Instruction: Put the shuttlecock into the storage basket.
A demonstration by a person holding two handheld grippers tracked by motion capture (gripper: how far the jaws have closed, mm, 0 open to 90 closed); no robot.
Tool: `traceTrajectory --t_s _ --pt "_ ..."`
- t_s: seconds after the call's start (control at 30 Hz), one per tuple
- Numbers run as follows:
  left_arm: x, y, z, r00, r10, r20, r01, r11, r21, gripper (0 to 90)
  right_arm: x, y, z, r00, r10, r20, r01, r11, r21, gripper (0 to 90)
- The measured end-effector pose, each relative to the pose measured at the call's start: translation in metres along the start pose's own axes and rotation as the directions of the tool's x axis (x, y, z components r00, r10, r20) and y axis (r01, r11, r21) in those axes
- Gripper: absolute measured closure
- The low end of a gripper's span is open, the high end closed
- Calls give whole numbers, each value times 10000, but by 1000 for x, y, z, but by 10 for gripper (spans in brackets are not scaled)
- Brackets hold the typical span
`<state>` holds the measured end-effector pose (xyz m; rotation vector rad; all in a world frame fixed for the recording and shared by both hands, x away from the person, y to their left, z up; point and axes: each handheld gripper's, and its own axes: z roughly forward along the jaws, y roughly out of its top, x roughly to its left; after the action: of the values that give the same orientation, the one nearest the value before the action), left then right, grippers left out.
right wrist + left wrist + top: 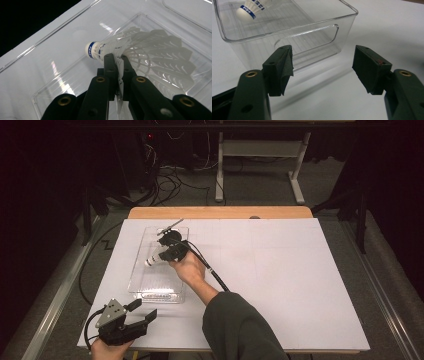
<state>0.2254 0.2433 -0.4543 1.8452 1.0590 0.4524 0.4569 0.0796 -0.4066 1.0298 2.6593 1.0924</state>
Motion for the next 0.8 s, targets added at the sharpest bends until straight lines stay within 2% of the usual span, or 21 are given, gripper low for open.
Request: traceTrajectory --t_s 0.47,0.8 --pt "0 0 0 10000 39 -12 -38 10000 29 334 -9 12 13 9993 265 263 -270 9994 203 889" --pt "0 0 0 9999 70 107 -69 10000 -41 333 -11 15 17 9990 448 -36 -445 9974 572 877"
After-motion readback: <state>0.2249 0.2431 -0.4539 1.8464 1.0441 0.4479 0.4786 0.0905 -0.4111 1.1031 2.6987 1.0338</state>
